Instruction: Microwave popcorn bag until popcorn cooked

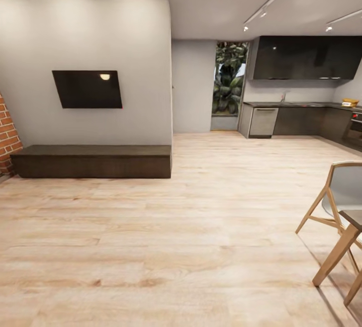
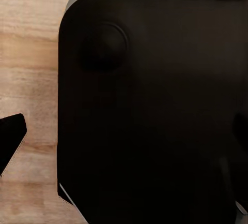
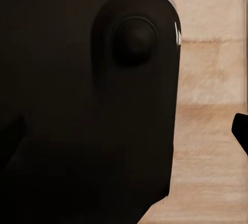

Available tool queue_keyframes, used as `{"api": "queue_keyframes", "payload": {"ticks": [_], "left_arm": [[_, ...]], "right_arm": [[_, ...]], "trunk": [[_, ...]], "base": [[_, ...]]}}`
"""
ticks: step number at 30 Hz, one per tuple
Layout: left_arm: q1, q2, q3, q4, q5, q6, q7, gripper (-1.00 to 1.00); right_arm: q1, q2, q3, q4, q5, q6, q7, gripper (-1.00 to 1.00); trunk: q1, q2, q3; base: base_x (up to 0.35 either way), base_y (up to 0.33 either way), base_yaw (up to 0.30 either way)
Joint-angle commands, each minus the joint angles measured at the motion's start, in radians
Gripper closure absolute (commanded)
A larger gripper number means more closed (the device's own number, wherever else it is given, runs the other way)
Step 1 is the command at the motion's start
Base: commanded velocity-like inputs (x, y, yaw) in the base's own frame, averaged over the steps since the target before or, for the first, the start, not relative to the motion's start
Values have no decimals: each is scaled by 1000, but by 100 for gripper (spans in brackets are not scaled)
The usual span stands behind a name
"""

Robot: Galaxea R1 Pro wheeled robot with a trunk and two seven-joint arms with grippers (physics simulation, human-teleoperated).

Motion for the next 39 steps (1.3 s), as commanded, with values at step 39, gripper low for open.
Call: {"api": "queue_keyframes", "payload": {"ticks": [39], "left_arm": [[0, 0, 0, -1, 9, -1, 2, -100]], "right_arm": [[0, 0, 6, 0, 1, -23, -1, -100]], "trunk": [[1, 0, -1]], "base": [[326, 0, -60]]}}
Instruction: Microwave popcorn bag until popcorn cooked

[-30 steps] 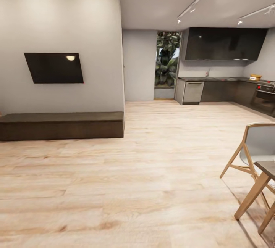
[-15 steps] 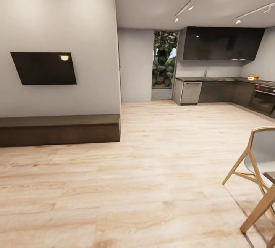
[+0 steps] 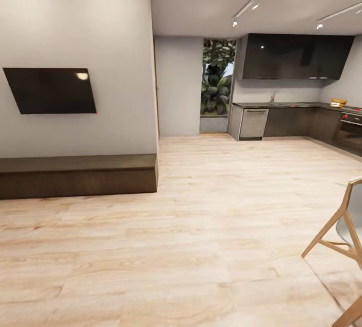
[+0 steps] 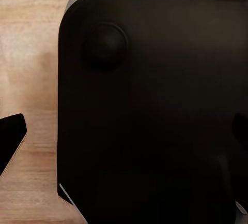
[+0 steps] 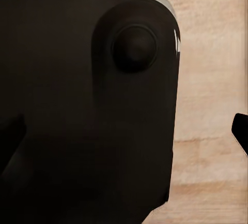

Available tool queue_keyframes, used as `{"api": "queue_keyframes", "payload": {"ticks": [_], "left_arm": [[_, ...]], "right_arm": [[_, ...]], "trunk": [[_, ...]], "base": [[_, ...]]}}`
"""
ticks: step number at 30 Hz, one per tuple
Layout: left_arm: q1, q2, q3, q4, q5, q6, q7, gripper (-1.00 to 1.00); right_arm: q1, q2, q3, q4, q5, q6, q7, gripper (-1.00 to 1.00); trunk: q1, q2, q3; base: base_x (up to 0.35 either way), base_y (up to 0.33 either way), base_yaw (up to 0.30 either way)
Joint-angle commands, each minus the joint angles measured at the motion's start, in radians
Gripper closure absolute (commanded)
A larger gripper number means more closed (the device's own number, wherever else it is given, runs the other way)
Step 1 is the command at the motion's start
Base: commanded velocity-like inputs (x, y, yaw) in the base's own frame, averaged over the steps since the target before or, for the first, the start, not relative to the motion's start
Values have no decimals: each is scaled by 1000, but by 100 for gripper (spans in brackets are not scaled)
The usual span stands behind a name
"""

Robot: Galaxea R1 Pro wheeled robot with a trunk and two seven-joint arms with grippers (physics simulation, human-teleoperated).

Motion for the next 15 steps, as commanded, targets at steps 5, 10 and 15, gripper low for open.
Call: {"api": "queue_keyframes", "payload": {"ticks": [5, 10, 15], "left_arm": [[0, -1, -2, -1, 9, -1, 2, -100], [0, -1, 0, -1, 8, -2, 2, -100], [0, 0, 0, -1, 7, -2, 2, -100]], "right_arm": [[0, 0, -4, 0, 0, -5, -1, -100], [0, 0, -6, 0, -2, -6, -1, -100], [0, 0, -8, 0, -4, -6, -1, -100]], "trunk": [[1, 0, -1], [1, 0, -1], [1, 0, -1]], "base": [[326, 0, 0], [326, 0, 0], [326, 0, 0]]}}
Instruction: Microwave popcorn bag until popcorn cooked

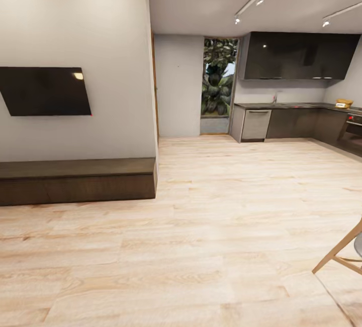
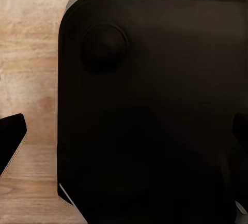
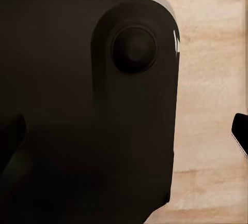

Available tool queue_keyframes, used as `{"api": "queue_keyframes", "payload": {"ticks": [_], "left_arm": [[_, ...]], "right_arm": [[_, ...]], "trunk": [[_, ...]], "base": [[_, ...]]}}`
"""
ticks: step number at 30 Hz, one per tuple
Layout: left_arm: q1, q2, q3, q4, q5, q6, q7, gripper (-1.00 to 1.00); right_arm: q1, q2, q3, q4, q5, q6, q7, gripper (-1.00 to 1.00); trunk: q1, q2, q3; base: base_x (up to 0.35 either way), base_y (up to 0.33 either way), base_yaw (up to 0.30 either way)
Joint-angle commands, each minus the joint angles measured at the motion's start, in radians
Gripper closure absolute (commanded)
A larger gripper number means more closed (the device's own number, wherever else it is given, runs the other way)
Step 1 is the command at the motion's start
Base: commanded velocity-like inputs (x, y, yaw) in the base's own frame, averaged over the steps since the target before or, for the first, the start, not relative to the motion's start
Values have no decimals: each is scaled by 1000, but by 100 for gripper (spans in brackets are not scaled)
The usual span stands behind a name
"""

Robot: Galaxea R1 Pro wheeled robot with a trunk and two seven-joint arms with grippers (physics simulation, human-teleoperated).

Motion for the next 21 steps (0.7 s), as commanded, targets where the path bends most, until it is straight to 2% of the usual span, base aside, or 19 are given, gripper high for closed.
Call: {"api": "queue_keyframes", "payload": {"ticks": [1, 21], "left_arm": [[0, 0, 0, -1, 9, -1, 2, -100], [0, 0, 0, -1, 9, -1, 2, -100]], "right_arm": [[0, 0, 0, 0, 0, -3, -1, -100], [0, 0, 2, 0, 1, -3, -1, -100]], "trunk": [[1, 0, -1], [1, 0, -1]], "base": [[326, 0, 0], [326, 0, 0]]}}
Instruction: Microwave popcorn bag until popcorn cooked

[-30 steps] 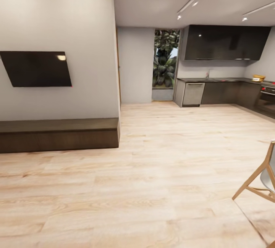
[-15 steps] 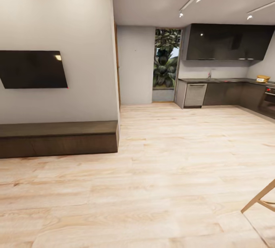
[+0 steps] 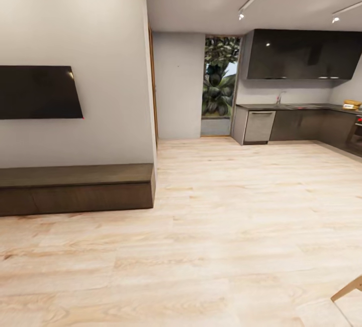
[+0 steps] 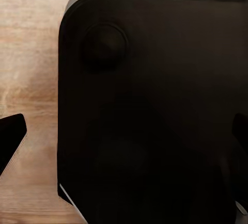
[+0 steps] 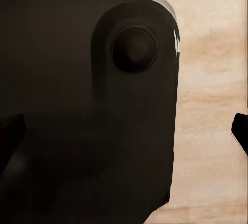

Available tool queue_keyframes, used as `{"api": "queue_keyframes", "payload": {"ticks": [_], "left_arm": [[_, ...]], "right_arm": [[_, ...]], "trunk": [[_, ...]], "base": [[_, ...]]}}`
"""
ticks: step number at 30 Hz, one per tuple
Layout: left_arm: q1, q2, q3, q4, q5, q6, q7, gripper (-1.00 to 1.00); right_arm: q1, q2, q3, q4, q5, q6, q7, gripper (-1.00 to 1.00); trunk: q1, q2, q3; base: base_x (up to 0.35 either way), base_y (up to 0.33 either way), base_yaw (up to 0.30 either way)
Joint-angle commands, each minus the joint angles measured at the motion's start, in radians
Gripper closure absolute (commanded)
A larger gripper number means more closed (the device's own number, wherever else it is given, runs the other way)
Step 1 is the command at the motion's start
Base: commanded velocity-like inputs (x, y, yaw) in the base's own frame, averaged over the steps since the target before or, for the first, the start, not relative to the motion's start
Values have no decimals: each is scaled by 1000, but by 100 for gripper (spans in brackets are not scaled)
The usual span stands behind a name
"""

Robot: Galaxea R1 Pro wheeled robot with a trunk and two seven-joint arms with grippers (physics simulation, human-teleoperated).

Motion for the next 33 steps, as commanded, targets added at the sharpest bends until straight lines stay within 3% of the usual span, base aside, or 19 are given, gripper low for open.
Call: {"api": "queue_keyframes", "payload": {"ticks": [1, 33], "left_arm": [[0, 0, 0, -1, 9, -1, 2, -100], [0, 0, 0, -1, 9, -1, 2, -100]], "right_arm": [[0, 0, 0, 0, -1, -3, -1, -100], [0, 0, -1, 0, -3, -3, -1, -100]], "trunk": [[1, 0, -1], [1, 0, -1]], "base": [[326, 0, -20], [326, 0, -231]]}}
